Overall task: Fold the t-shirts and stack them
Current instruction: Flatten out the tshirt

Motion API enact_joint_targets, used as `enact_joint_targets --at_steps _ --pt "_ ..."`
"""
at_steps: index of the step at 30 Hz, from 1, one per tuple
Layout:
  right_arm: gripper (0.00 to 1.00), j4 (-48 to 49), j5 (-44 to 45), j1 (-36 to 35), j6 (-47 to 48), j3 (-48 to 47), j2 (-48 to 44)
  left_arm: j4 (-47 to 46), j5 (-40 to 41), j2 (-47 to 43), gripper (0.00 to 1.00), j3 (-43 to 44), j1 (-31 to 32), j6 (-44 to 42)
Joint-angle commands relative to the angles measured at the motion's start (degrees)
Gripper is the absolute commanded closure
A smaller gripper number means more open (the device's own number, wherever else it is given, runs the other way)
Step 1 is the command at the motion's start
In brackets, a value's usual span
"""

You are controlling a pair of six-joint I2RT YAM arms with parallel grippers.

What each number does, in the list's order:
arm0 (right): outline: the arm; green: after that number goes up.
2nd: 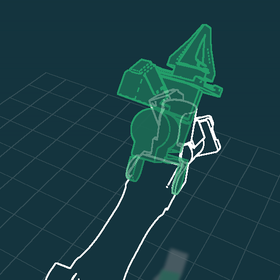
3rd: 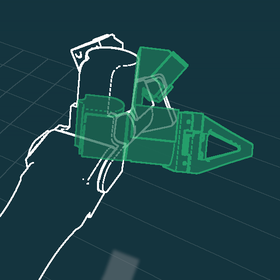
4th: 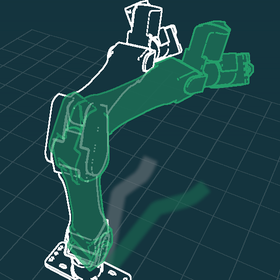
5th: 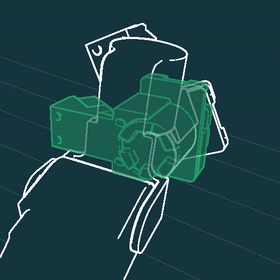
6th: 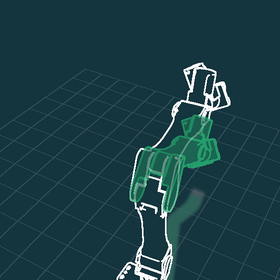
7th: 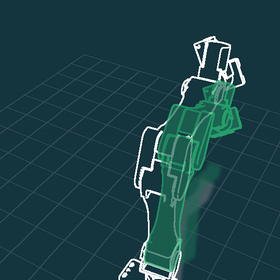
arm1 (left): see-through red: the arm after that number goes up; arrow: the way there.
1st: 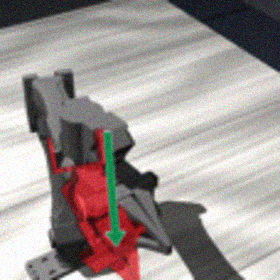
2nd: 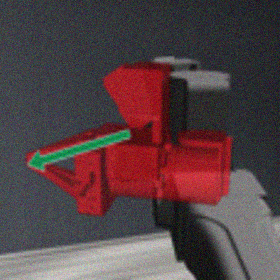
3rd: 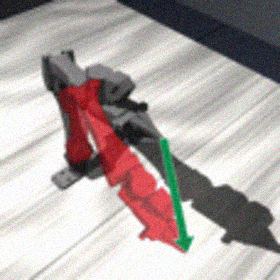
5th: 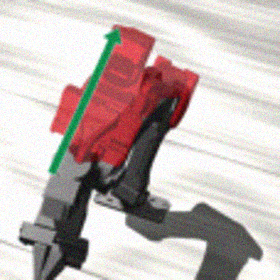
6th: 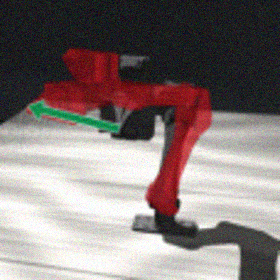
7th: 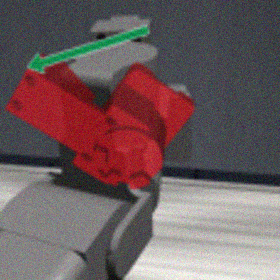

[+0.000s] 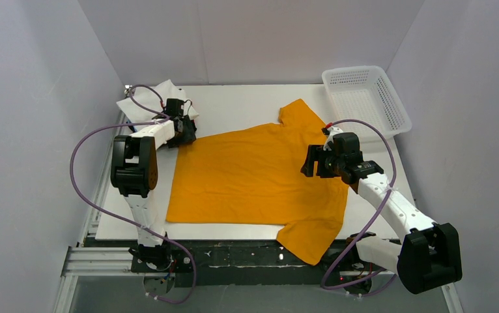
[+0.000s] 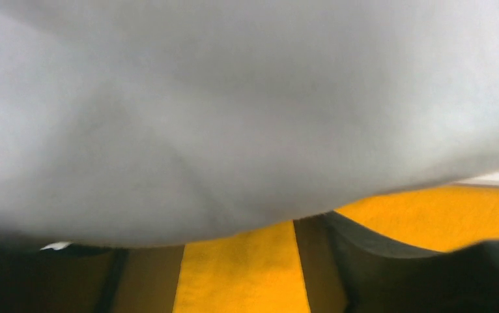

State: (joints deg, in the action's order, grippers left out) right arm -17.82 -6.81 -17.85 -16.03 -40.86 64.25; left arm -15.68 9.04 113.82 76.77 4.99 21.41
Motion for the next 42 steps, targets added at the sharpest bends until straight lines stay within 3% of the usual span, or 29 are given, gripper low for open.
enact_joint_targets --at_steps 1,5,7,11,18,25,31,33,34,38,40,42 --pt "0.21 1.1 -0.1 0.1 1.1 -2.5 0.3 4.5 -2.3 0.5 0.51 -0.3 0.0 -0.1" --pt "0.22 0.7 -0.2 0.1 0.9 -2.5 -0.1 5.8 -2.7 -2.0 0.88 -2.8 0.8 0.3" --pt "0.22 0.5 -0.3 0.1 0.8 -2.3 -0.3 5.7 -1.8 -4.2 1.0 -4.8 1.7 0.5" --pt "0.23 0.0 -0.6 0.1 0.6 -2.6 -0.7 3.4 -0.6 -9.6 1.0 -9.5 4.5 -0.5" --pt "0.23 -1.6 -0.8 0.1 0.5 -3.3 -0.9 5.7 8.6 -16.3 1.0 -10.7 13.0 -5.1" --pt "0.23 -2.1 -1.5 0.0 0.4 -3.3 -1.5 6.6 13.3 -23.0 1.0 -19.2 27.2 -3.8" --pt "0.23 -1.5 -2.3 0.0 0.1 -2.5 -2.1 11.6 20.7 -27.1 1.0 -24.7 41.7 3.3" --pt "0.23 -1.3 -2.6 0.0 0.0 -2.5 -2.0 12.7 20.9 -28.1 0.77 -26.3 45.2 6.6" --pt "0.23 -1.3 -2.5 0.0 0.0 -2.4 -2.0 13.2 21.1 -28.4 0.72 -27.1 47.2 8.0" --pt "0.23 -1.2 -2.6 -0.1 -0.1 -2.4 -1.8 17.7 21.4 -30.4 0.32 -26.6 50.8 9.3" --pt "0.23 -1.1 -2.5 -0.1 -0.2 -2.3 -1.8 20.4 21.8 -32.3 0.05 -25.6 51.0 10.2" --pt "0.23 -1.1 -2.2 -0.1 -0.2 -2.3 -1.8 21.5 24.4 -34.4 0.02 -25.2 50.9 11.0"
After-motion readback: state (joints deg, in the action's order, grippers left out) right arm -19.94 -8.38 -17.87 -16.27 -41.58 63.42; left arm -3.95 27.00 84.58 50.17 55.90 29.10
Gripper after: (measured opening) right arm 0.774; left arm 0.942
